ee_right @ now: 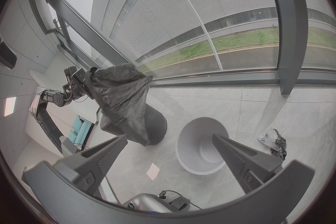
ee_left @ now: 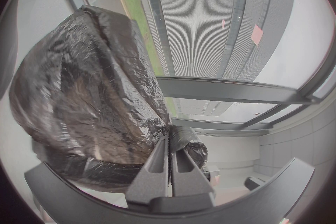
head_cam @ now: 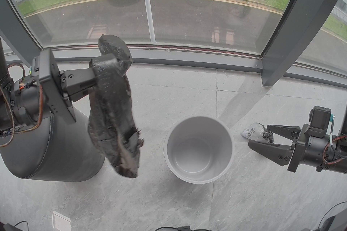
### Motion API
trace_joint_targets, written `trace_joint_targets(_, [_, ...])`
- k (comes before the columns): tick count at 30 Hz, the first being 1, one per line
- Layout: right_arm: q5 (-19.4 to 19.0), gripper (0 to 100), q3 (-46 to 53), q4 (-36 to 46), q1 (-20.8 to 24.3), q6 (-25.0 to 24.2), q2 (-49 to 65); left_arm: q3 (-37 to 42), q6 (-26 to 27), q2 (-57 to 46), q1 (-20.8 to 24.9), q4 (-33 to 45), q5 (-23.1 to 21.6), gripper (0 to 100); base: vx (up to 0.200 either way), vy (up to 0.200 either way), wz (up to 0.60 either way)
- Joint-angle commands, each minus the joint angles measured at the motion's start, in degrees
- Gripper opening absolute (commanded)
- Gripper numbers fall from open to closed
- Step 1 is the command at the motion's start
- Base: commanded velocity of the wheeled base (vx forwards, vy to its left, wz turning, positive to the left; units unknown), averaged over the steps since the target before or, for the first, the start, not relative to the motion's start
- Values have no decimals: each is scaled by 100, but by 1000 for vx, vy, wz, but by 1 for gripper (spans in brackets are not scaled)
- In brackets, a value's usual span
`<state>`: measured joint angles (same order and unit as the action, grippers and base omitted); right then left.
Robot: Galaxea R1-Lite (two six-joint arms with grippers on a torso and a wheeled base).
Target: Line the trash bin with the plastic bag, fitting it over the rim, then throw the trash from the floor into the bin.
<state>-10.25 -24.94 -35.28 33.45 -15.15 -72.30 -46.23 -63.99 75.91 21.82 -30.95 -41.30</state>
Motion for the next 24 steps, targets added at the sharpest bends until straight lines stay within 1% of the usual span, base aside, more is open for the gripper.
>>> trace_joint_targets(1, [67,100,-230,4,179,12,-434,-633,958,592,586,582,1001,0,0,0,0])
trace_joint_targets(2, [67,100,-230,-5,179,12,-443,-695,1178,618,701,713,1283,0,0,0,0])
trace_joint_targets(4, [67,100,-230,-5,179,12,-478,-844,2127,741,1246,1126,2698,0,0,0,0])
trace_joint_targets(5, [76,100,-230,-5,188,12,-487,-844,2514,811,1474,1197,3392,0,0,0,0])
trace_joint_targets(6, [76,100,-230,-5,188,4,-487,-835,2681,829,1597,1206,3700,0,0,0,0])
trace_joint_targets(7, [76,100,-230,-5,197,4,-504,-783,2927,838,1852,1206,4280,0,0,0,0])
trace_joint_targets(8, [85,100,-230,-5,197,4,-522,-774,2962,820,1993,1214,4438,0,0,0,0])
trace_joint_targets(9, [85,100,-230,-5,197,4,-522,-774,2962,820,1993,1214,4438,0,0,0,0])
trace_joint_targets(10, [120,100,-239,-49,214,-14,-601,-651,2997,635,2239,1206,4464,0,0,0,0])
trace_joint_targets(11, [146,100,-239,-120,223,-23,-636,-616,2997,512,2309,1214,4429,0,0,0,0])
trace_joint_targets(12, [261,100,-239,-225,294,-5,-715,-580,3006,389,2441,1223,4359,0,0,0,0])
trace_joint_targets(15, [858,100,-230,-462,522,-49,-988,-545,2997,161,2643,1258,4165,0,0,0,0])
trace_joint_targets(16, [1192,100,-222,-585,663,-49,-1137,-545,2997,73,2713,1267,4130,0,0,0,0])
trace_joint_targets(17, [1456,100,-195,-717,803,-49,-1286,-598,2997,55,2775,1258,4174,0,0,0,0])
trace_joint_targets(18, [1588,100,-195,-823,909,-58,-1383,-660,2980,82,2784,1214,4209,0,0,0,0])
trace_joint_targets(19, [1676,100,-195,-893,988,-49,-1462,-747,2971,108,2784,1214,4280,0,0,0,0])
trace_joint_targets(21, [1711,100,-213,-981,1102,-40,-1620,-967,2918,205,2784,1214,4534,0,0,0,0])
trace_joint_targets(24, [1737,100,-301,-998,1190,4,-1840,-1108,2795,205,2880,1241,4605,0,0,0,0])
